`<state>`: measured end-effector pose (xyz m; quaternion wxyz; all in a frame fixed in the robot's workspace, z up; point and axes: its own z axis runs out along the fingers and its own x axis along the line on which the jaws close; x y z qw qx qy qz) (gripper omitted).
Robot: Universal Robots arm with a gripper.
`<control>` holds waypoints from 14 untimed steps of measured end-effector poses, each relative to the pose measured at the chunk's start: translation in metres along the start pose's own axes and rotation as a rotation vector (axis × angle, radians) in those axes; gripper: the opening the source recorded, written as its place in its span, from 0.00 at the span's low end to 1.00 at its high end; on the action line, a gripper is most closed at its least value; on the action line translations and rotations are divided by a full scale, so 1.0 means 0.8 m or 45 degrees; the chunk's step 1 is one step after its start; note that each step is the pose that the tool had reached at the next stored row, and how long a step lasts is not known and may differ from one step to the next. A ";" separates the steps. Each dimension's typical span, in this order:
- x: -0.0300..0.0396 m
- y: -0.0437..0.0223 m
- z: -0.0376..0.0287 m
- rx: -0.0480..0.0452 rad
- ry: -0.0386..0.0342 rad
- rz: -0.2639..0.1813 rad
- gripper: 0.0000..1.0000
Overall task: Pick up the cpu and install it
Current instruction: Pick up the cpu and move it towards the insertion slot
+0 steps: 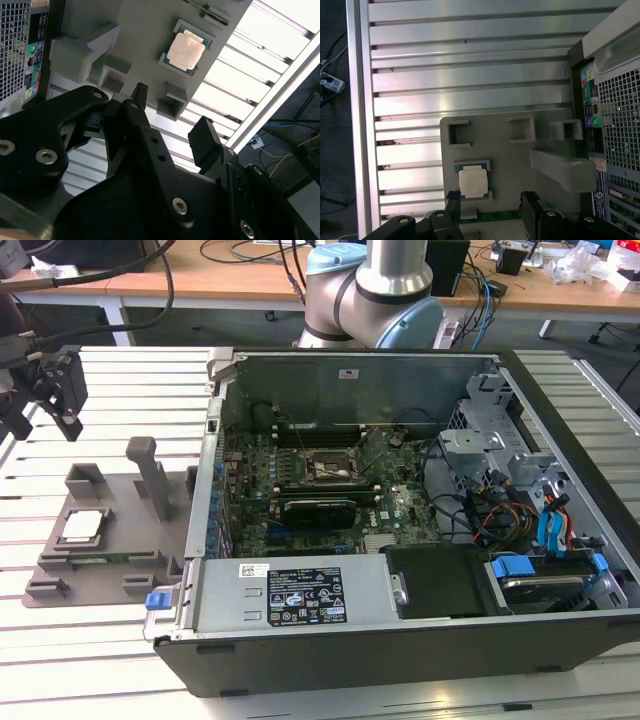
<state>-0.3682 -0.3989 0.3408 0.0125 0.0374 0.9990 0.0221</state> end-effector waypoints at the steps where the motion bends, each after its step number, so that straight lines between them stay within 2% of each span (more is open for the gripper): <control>1: 0.0000 0.0000 0.0009 0.000 0.0000 0.000 0.60; 14: 0.0003 -0.0007 0.0149 0.000 0.0000 0.000 0.60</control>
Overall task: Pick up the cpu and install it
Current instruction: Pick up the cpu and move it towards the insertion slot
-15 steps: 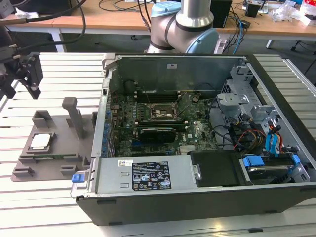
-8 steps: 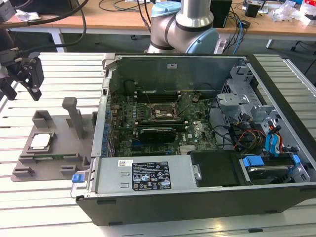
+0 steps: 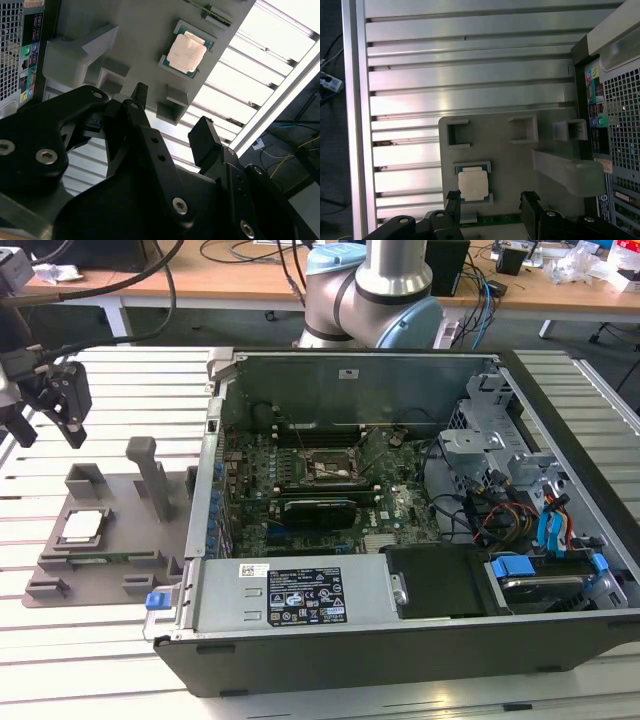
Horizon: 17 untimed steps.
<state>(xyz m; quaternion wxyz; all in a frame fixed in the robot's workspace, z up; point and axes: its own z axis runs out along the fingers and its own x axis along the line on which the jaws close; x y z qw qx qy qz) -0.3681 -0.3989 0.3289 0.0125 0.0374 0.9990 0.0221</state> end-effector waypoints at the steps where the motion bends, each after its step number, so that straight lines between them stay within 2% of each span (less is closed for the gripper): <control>1: 0.0000 -0.0001 0.0012 0.000 0.0000 0.000 0.60; 17: 0.0004 -0.0008 0.0181 0.000 0.0000 0.000 0.60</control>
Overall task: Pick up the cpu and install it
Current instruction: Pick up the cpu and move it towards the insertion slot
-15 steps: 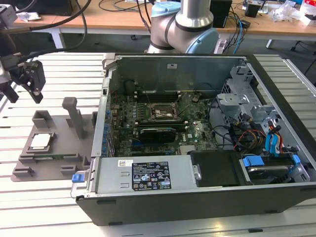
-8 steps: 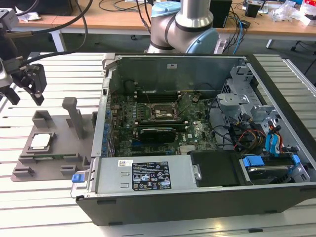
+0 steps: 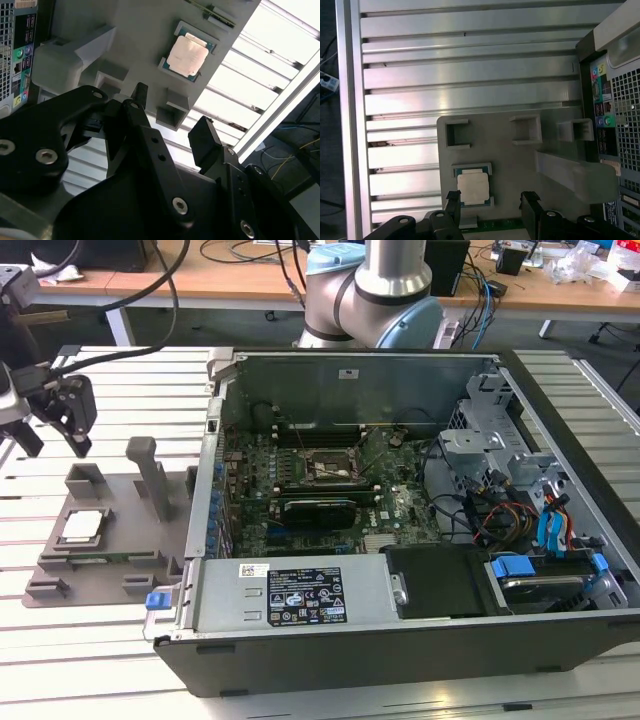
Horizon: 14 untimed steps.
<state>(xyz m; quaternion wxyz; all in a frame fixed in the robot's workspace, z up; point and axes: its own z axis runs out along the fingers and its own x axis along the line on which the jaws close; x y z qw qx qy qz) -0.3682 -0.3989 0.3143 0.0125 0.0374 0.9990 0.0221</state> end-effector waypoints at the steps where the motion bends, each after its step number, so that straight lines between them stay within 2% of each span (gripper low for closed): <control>1: 0.0000 -0.0001 0.0009 0.000 -0.0001 0.000 0.60; 14: 0.0003 -0.0006 0.0125 0.000 0.0000 0.000 0.60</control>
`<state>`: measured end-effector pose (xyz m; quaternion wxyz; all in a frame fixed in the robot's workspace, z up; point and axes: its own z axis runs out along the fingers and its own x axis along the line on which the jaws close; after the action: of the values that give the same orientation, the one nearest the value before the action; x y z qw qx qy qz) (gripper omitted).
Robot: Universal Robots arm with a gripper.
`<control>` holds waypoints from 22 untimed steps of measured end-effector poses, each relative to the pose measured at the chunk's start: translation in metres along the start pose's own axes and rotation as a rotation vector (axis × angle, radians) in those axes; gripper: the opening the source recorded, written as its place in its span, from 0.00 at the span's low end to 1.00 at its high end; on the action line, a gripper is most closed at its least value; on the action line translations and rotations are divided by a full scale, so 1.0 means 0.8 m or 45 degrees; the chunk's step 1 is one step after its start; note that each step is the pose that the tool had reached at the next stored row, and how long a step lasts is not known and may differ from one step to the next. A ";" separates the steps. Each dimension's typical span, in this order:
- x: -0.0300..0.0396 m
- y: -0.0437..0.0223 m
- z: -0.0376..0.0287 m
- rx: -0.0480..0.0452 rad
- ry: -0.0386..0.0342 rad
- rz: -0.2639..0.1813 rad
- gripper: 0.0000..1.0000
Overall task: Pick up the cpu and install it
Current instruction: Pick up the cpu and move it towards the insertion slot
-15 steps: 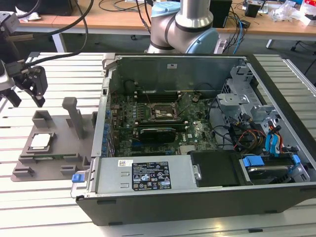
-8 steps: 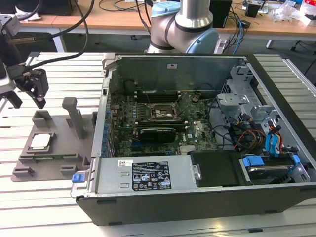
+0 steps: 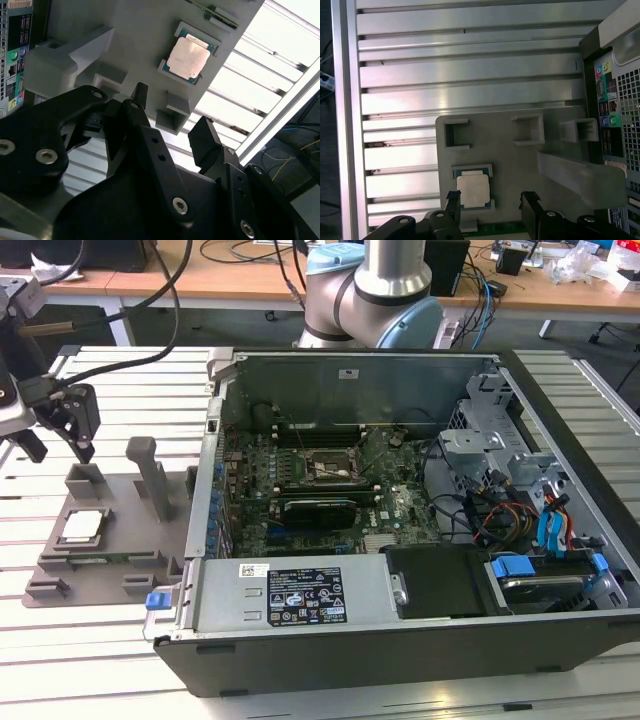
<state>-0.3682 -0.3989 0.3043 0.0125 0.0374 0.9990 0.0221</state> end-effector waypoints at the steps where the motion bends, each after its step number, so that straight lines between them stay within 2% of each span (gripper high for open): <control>1: 0.0000 0.0000 0.0008 0.000 -0.0001 0.000 0.60; 14: 0.0004 -0.0007 0.0164 0.000 0.0000 0.000 0.60; 15: 0.0006 -0.0006 0.0168 0.012 -0.0009 0.000 0.60; 16: 0.0004 -0.0007 0.0169 0.087 -0.0066 -0.003 0.60; 17: 0.0004 -0.0007 0.0170 0.114 -0.0085 -0.008 0.60; 19: 0.0015 -0.0008 0.0186 0.114 -0.0088 -0.069 0.60; 22: 0.0021 -0.0009 0.0191 0.114 -0.0084 -0.085 0.60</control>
<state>-0.3694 -0.3988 0.2890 0.0148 0.0048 0.9996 -0.0232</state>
